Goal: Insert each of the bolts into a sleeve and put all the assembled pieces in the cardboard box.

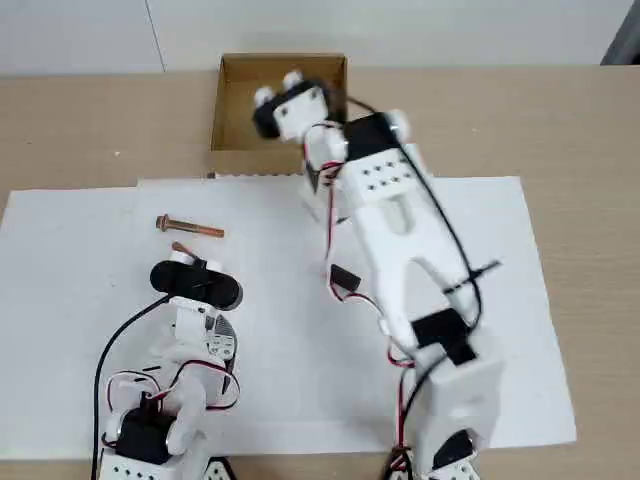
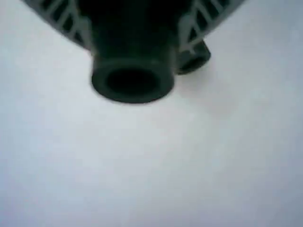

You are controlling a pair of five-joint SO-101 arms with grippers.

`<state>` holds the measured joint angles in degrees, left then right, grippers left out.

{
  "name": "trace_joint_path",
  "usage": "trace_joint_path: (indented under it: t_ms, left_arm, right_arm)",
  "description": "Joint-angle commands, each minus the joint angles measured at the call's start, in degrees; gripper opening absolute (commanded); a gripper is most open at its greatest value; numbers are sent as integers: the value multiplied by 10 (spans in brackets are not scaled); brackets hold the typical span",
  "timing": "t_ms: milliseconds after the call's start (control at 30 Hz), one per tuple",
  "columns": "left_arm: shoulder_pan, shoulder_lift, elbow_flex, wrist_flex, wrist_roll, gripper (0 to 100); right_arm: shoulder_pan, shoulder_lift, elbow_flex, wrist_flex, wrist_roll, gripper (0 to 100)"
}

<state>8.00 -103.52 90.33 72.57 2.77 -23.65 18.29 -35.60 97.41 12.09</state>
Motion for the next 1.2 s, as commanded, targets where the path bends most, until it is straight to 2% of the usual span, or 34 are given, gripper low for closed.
trace_joint_path:
  t_ms: [0, 267, 533, 733, 967, 1167]
  left_arm:
    - [-4, -5, -2, -11, -1, 6]
    - [-5, -2, -46, -47, -2, 6]
    - [-5, 30, -182, -24, -4, 6]
    - [-6, 200, -326, -15, 3, 6]
    - [-6, 418, -512, -14, 85, 6]
    - [-6, 570, -615, -14, 145, 6]
  right_arm:
    - [26, -95, 5, 15, -15, 2]
    - [76, -245, 193, 15, -18, 2]
    - [165, -339, 407, 1, -14, 2]
    - [208, -375, 517, -44, -10, 3]
    - [216, -427, 613, -64, -8, 3]
    - [217, -480, 665, -65, -9, 3]
